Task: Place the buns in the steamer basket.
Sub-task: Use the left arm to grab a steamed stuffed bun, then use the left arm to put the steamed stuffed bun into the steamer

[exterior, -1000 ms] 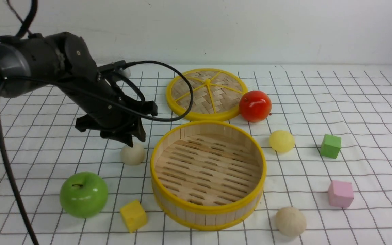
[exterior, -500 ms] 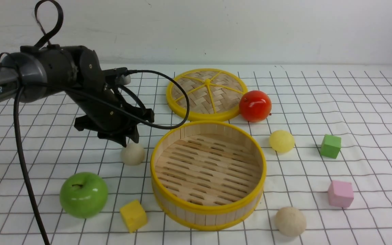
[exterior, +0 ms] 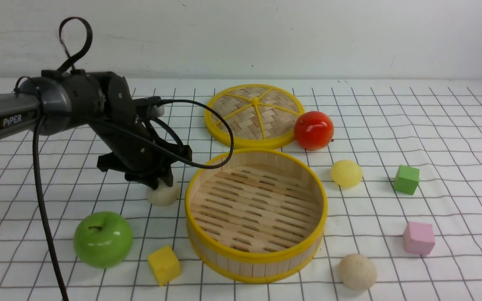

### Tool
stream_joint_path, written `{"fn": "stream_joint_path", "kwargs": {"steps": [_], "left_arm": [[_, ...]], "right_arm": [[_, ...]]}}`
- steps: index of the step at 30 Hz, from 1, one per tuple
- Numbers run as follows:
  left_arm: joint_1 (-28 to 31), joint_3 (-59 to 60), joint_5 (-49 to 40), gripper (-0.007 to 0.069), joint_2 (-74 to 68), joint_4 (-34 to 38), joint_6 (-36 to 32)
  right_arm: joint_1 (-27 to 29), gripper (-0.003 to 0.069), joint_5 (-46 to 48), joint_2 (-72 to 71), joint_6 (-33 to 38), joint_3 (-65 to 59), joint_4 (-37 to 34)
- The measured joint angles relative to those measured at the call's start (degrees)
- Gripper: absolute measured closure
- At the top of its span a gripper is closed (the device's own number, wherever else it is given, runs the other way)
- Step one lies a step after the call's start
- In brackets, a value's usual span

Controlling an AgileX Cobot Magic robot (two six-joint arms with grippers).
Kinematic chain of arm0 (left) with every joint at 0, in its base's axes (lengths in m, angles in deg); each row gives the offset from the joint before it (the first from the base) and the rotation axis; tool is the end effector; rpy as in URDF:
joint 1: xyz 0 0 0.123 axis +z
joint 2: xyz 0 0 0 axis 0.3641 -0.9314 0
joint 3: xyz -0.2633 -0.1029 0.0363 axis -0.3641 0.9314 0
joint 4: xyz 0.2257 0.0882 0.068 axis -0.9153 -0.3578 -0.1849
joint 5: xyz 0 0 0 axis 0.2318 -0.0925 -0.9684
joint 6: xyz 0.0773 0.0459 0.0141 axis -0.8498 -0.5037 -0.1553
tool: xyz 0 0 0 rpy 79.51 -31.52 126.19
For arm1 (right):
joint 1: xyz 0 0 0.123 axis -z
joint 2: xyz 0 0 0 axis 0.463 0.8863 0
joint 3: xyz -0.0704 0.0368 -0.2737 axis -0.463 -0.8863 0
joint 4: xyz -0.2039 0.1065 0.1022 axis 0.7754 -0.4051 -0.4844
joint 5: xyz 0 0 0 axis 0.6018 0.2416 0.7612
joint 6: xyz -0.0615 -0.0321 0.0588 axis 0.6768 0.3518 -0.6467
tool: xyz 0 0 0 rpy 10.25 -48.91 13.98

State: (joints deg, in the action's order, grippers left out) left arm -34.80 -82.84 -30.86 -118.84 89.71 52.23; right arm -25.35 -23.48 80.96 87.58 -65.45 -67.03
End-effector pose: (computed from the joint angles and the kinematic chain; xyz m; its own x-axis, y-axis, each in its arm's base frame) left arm 0.4277 -0.1123 0.1836 -0.9241 -0.0639 -0.3767 0.0182 0.9775 -0.2103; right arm 0.0520 0.0020 0.1728 -0.3036 0.0692 -0.9503 0.0149 0.9976 0.0678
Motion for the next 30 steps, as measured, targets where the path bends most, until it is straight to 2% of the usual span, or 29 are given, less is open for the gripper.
{"fn": "stream_joint_path", "kwargs": {"steps": [5, 7, 10, 11, 12, 14, 19, 24, 27, 30], "left_arm": [[0.0, -0.1, 0.1, 0.0397, -0.1, 0.1, 0.0], [0.0, -0.1, 0.0, 0.0427, -0.1, 0.1, 0.0], [0.0, -0.1, -0.2, 0.0515, -0.1, 0.1, 0.0], [0.0, -0.2, -0.5, 0.0583, -0.1, 0.1, 0.0], [0.0, -0.4, -0.9, 0.0616, 0.0, 0.1, 0.0], [0.0, -0.7, -1.6, 0.0633, 0.1, 0.1, 0.0], [0.0, -1.1, -5.1, 0.0637, 2.9, 0.8, 0.0], [-1.0, -1.2, -6.5, 0.0637, 8.0, 7.7, -0.8], [-4.8, -1.4, -6.3, 0.0637, 9.5, 11.8, -4.3], [-8.7, -1.5, -4.5, 0.0637, 8.5, 12.2, -6.2]], "right_arm": [[0.0, 0.0419, 0.0, 0.0, 0.0, 0.0, 0.0], [0.0, 0.0419, 0.0, 0.0, 0.0, 0.0, 0.0], [0.0, 0.0419, 0.0, 0.0, 0.0, 0.0, 0.0], [0.0, 0.0419, 0.0, 0.0, 0.0, 0.0, 0.0], [0.0, 0.0419, 0.0, 0.0, 0.0, 0.0, 0.0], [0.0, 0.0419, 0.0, 0.0, 0.0, 0.0, 0.0], [0.0, 0.0419, 0.0, 0.0, 0.0, 0.0, 0.0], [0.0, 0.0419, 0.0, 0.0, 0.0, 0.0, 0.0], [0.0, 0.0419, 0.0, 0.0, 0.0, 0.0, 0.0], [0.0, 0.0419, 0.0, 0.0, 0.0, 0.0, 0.0]]}}
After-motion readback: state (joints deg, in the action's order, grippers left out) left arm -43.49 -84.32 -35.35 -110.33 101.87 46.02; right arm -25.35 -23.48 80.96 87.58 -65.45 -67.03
